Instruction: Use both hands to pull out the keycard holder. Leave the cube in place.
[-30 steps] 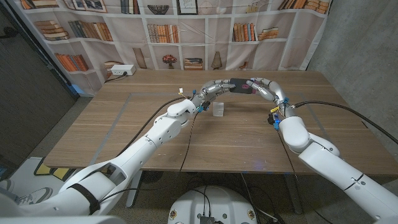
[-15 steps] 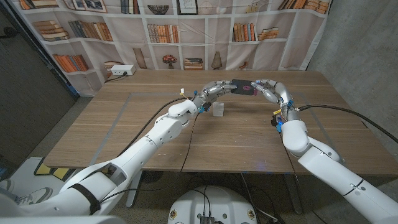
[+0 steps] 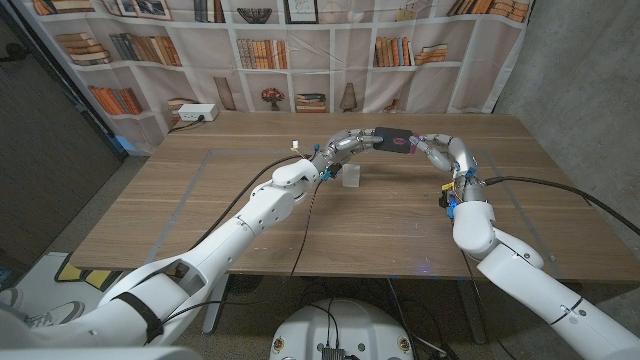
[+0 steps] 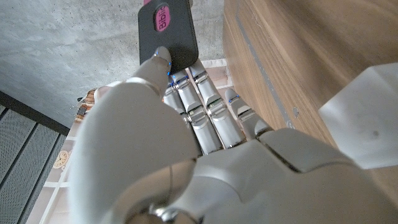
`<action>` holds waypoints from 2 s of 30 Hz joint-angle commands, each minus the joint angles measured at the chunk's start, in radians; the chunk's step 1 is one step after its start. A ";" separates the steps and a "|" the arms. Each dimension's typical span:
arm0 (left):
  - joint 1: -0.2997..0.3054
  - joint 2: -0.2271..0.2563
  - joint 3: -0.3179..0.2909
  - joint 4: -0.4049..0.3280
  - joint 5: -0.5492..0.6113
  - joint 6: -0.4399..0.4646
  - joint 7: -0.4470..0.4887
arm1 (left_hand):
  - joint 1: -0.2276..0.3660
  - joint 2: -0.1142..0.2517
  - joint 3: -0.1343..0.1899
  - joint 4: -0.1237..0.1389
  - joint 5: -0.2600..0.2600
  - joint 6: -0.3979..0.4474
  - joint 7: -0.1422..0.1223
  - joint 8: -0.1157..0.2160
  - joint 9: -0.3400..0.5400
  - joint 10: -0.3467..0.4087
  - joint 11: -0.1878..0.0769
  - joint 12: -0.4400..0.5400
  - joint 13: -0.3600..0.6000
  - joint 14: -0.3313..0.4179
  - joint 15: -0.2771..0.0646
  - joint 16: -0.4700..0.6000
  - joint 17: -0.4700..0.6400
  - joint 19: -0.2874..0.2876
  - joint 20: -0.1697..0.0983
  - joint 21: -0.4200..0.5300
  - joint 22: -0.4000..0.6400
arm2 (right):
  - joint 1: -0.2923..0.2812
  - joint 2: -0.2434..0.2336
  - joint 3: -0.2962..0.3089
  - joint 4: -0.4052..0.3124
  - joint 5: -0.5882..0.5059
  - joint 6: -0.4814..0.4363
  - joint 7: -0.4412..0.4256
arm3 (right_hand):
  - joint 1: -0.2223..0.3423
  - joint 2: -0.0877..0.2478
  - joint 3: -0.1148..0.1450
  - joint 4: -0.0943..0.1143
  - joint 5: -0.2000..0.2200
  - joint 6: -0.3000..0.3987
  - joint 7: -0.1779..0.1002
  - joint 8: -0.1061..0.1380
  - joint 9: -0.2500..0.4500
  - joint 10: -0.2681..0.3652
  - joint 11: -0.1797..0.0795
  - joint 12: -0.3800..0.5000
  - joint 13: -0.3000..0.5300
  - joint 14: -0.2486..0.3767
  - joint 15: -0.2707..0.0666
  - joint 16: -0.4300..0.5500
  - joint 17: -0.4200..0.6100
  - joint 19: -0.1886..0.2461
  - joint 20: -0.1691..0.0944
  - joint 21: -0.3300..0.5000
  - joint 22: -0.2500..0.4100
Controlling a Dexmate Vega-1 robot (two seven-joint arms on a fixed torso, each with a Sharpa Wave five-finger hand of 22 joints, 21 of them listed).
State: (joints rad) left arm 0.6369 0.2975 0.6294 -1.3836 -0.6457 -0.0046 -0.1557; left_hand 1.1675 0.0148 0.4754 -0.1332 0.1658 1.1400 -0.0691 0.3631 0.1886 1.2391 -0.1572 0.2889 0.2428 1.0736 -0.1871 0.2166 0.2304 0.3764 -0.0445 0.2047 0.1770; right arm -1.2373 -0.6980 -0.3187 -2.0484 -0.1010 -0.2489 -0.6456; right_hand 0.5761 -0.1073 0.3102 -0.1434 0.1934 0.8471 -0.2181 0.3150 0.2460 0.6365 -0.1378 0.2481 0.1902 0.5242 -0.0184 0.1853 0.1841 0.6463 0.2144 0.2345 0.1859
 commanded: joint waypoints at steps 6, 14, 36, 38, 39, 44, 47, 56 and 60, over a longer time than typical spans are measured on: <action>0.001 0.006 0.003 -0.012 0.006 0.005 0.002 | 0.013 0.007 0.013 0.002 0.007 0.046 0.043 0.004 0.006 0.021 -0.017 0.002 0.248 -0.003 -0.035 0.005 0.005 -0.003 -0.006 -0.002 0.003 | -0.006 0.016 -0.005 -0.003 -0.046 -0.038 -0.022 | 0.051 0.011 0.008 -0.011 0.007 0.027 -0.004 0.011 0.000 0.023 -0.018 0.007 0.000 0.016 -0.014 0.006 0.002 0.012 -0.005 -0.005 0.003; 0.002 0.010 0.003 -0.019 0.008 0.006 0.003 | 0.011 0.008 0.012 0.003 0.007 0.045 0.044 0.003 0.006 0.023 -0.018 0.003 0.250 -0.002 -0.034 0.006 0.007 -0.002 -0.007 -0.002 0.003 | -0.001 0.018 -0.009 -0.001 -0.043 -0.047 -0.013 | 0.089 0.023 0.014 -0.015 0.008 0.065 -0.004 0.023 0.000 0.037 -0.032 0.008 -0.001 0.023 -0.017 0.007 0.002 0.015 -0.009 -0.007 0.003; 0.015 0.011 0.002 -0.031 0.001 0.007 0.012 | 0.010 0.009 0.012 0.004 0.008 0.049 0.041 0.005 0.007 0.025 -0.020 0.003 0.253 0.000 -0.035 0.006 0.008 -0.004 -0.008 -0.002 0.003 | -0.011 0.039 0.002 0.048 -0.025 0.105 -0.042 | 0.245 0.117 0.056 -0.022 0.010 0.214 -0.005 0.078 0.009 0.122 -0.078 0.011 -0.001 0.105 -0.051 0.024 0.008 0.038 -0.045 -0.005 0.005; 0.015 0.010 0.002 -0.030 0.002 0.005 0.013 | 0.011 0.009 0.013 0.003 0.008 0.048 0.042 0.005 0.007 0.024 -0.020 0.003 0.254 0.000 -0.036 0.006 0.008 -0.004 -0.007 -0.002 0.003 | -0.012 0.042 0.007 0.062 -0.018 0.145 -0.045 | 0.263 0.131 0.064 -0.023 0.010 0.217 -0.004 0.083 0.014 0.131 -0.079 0.012 -0.001 0.112 -0.050 0.026 0.008 0.036 -0.053 -0.005 0.006; 0.015 0.009 0.002 -0.028 0.002 0.004 0.012 | 0.010 0.009 0.013 0.004 0.008 0.047 0.042 0.005 0.007 0.023 -0.020 0.002 0.254 0.000 -0.035 0.005 0.008 -0.004 -0.007 -0.002 0.003 | -0.013 0.046 0.010 0.066 -0.015 0.156 -0.046 | 0.266 0.133 0.065 -0.023 0.009 0.215 -0.003 0.083 0.015 0.134 -0.079 0.012 -0.001 0.119 -0.050 0.028 0.009 0.038 -0.056 -0.005 0.006; 0.011 0.002 0.003 -0.019 0.002 0.000 0.010 | 0.009 0.010 0.013 0.005 0.008 0.048 0.042 0.005 0.007 0.023 -0.021 0.003 0.255 0.000 -0.034 0.005 0.008 -0.004 -0.008 -0.002 0.003 | -0.018 0.049 0.027 0.086 0.013 0.221 -0.029 | 0.288 0.158 0.079 -0.017 0.004 0.197 0.033 0.091 0.032 0.162 -0.078 0.015 0.000 0.128 -0.049 0.023 0.008 0.038 -0.070 -0.004 0.007; 0.007 -0.002 0.005 -0.013 0.002 -0.003 0.007 | 0.008 0.011 0.014 0.006 0.008 0.046 0.041 0.005 0.007 0.023 -0.023 0.002 0.255 0.000 -0.033 0.005 0.008 -0.004 -0.008 -0.002 0.003 | -0.019 0.043 0.031 0.092 0.016 0.242 -0.013 | 0.305 0.173 0.092 -0.018 -0.001 0.180 0.058 0.098 0.046 0.164 -0.067 0.010 -0.001 0.120 -0.044 0.014 0.007 0.033 -0.078 -0.006 0.008; 0.002 -0.011 0.004 -0.001 -0.001 -0.004 0.006 | 0.007 0.012 0.015 0.006 0.008 0.043 0.040 0.004 0.007 0.024 -0.022 0.003 0.258 0.000 -0.032 0.003 0.008 -0.004 -0.007 -0.001 0.003 | -0.014 0.007 0.031 0.083 0.005 0.227 0.050 | 0.317 0.201 0.123 -0.008 0.014 0.143 0.115 0.144 0.111 0.126 0.033 -0.021 0.000 0.074 -0.021 -0.007 0.008 0.019 -0.079 -0.008 0.010; 0.002 -0.013 0.003 0.000 -0.001 -0.005 0.008 | 0.008 0.012 0.016 0.006 0.008 0.043 0.041 0.004 0.007 0.023 -0.022 0.003 0.259 0.001 -0.034 0.004 0.008 -0.003 -0.008 -0.001 0.003 | -0.007 -0.011 0.028 0.083 -0.002 0.230 0.078 | 0.309 0.212 0.129 -0.001 0.022 0.136 0.114 0.158 0.131 0.108 0.050 -0.029 0.002 0.056 -0.013 -0.009 0.010 0.012 -0.075 -0.009 0.010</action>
State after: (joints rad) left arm 0.6434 0.2930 0.6326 -1.3933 -0.6450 -0.0048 -0.1470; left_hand 1.1702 0.0175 0.4765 -0.1320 0.1696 1.1399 -0.0690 0.3611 0.1931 1.2390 -0.1573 0.2852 0.2449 1.0735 -0.1871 0.2166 0.2347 0.3765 -0.0444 0.2047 0.1770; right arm -1.2533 -0.6744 -0.2917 -1.9691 -0.0949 -0.0376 -0.6287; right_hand 0.8857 0.0883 0.4282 -0.1446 0.2051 0.9860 -0.1032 0.4592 0.3659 0.7466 -0.1017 0.2236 0.1892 0.5890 -0.0333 0.1806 0.1886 0.6627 0.1363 0.2285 0.1935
